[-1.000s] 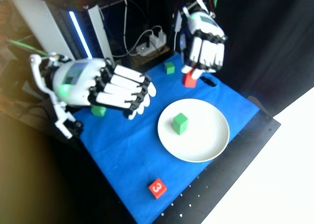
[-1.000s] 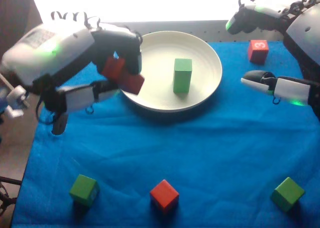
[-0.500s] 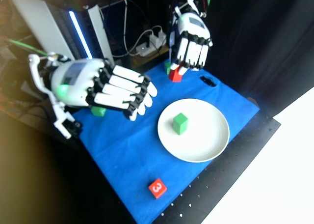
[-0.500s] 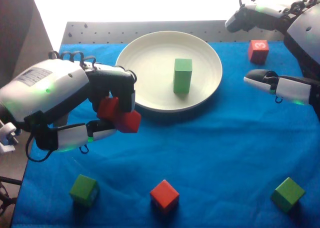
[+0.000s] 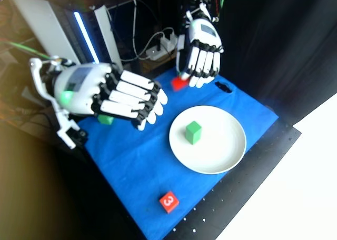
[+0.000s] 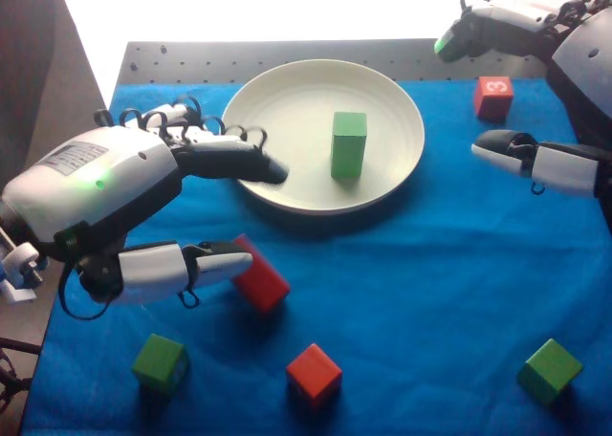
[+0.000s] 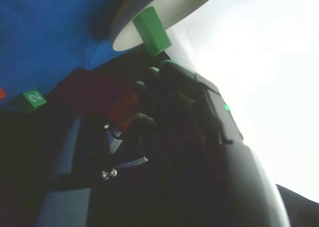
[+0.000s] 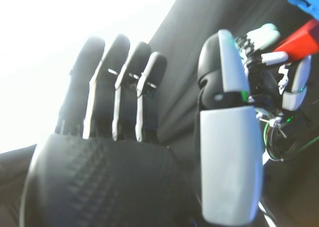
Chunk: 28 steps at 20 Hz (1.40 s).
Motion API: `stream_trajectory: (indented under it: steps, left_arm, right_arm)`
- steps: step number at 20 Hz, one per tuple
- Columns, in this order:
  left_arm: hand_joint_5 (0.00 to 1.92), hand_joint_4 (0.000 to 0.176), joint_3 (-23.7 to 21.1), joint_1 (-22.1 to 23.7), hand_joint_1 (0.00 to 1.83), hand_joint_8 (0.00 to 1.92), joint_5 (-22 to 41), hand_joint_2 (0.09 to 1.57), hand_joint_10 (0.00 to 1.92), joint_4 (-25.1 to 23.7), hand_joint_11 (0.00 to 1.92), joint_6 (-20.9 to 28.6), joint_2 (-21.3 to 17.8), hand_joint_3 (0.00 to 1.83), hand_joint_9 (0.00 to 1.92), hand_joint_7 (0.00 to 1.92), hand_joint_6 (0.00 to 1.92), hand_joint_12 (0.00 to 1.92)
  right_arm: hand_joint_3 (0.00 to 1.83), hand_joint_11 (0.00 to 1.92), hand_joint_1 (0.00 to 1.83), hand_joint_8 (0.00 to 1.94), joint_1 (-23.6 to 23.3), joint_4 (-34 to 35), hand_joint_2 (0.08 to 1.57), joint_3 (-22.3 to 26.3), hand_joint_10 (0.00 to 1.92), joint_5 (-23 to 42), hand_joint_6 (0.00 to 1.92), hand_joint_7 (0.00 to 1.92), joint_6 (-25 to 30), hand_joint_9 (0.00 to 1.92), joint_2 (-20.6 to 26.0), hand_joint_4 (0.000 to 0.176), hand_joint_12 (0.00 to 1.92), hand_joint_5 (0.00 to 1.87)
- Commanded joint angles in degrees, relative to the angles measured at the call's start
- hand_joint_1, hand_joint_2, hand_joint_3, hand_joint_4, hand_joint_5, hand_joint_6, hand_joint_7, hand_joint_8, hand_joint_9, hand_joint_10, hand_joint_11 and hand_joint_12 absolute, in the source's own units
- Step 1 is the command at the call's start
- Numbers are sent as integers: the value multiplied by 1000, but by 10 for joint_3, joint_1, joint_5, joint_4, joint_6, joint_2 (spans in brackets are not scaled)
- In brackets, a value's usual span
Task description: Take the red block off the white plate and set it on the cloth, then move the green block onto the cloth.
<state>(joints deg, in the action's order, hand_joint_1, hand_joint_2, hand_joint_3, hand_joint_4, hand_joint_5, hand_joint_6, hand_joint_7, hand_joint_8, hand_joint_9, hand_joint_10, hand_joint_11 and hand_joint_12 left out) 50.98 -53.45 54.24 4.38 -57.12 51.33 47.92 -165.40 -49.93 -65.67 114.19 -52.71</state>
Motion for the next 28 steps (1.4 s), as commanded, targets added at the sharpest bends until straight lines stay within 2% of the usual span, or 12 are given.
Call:
stream_trajectory:
  steps: [1,4,6,9,11,12,14,17,22,24,26,28]
  left_arm:
    - [469,0,0,3,746,49,73,1142,567,-2,0,4,2,0,331,528,241,1389]
    - [480,36,1,-1,725,13,80,1118,712,8,0,4,2,0,241,504,117,1424]
    - [391,64,4,-4,529,2,90,1150,413,20,0,3,1,0,221,335,27,1241]
    - [288,72,11,-4,432,0,104,1182,128,36,0,-3,1,0,219,233,0,918]
    - [108,147,14,-3,544,0,114,1215,34,54,0,-26,0,5,166,155,0,660]
    - [78,127,15,0,577,2,117,1228,13,65,0,-41,-1,4,132,125,1,509]
    - [79,134,20,8,733,3,121,1213,4,80,0,-59,-1,0,112,117,2,397]
    - [95,115,27,11,694,4,129,1206,8,109,0,-83,-2,0,138,138,7,448]
    - [98,154,26,10,535,0,155,1222,7,141,0,-101,-11,3,180,140,0,619]
    - [135,98,26,10,570,0,159,1246,2,148,0,-107,-14,4,138,130,5,502]
    - [141,114,26,10,550,1,161,1246,1,150,0,-109,-16,1,114,122,3,436]
    - [142,103,26,9,558,5,166,1248,6,154,0,-109,-16,1,128,142,1,464]
  right_arm:
    - [0,256,1264,986,-3,-12,979,1,1254,-69,915,476,1,403,2,0,1709,410]
    - [0,243,1265,1004,-3,-10,982,1,1272,-69,920,469,1,397,2,0,1726,407]
    - [0,238,1262,1042,-3,-9,991,1,1303,-69,938,459,1,388,2,0,1735,393]
    - [0,248,1265,997,-3,-9,993,-1,1240,-69,889,442,1,386,2,0,1677,375]
    - [0,297,1206,806,-3,-9,931,-3,1126,-69,724,459,1,374,2,0,1647,415]
    - [0,283,1200,707,-3,-9,917,-5,1035,-69,635,473,1,375,2,0,1632,443]
    - [0,262,1112,519,-3,-9,903,-9,909,-67,487,540,1,402,2,0,1622,515]
    - [0,216,1159,634,-6,-9,877,-27,1025,-45,579,512,1,358,-8,0,1580,472]
    - [0,306,1079,1025,-43,-9,857,-67,1353,18,595,443,1,379,-47,0,1781,470]
    - [0,254,1089,765,-63,-9,841,-91,1143,53,356,498,1,386,-73,0,1672,542]
    - [0,260,1127,357,-82,-9,850,-115,803,85,92,603,1,483,-96,0,1466,613]
    - [1,198,1146,128,-99,-7,876,-142,621,117,21,651,1,491,-122,0,1438,647]
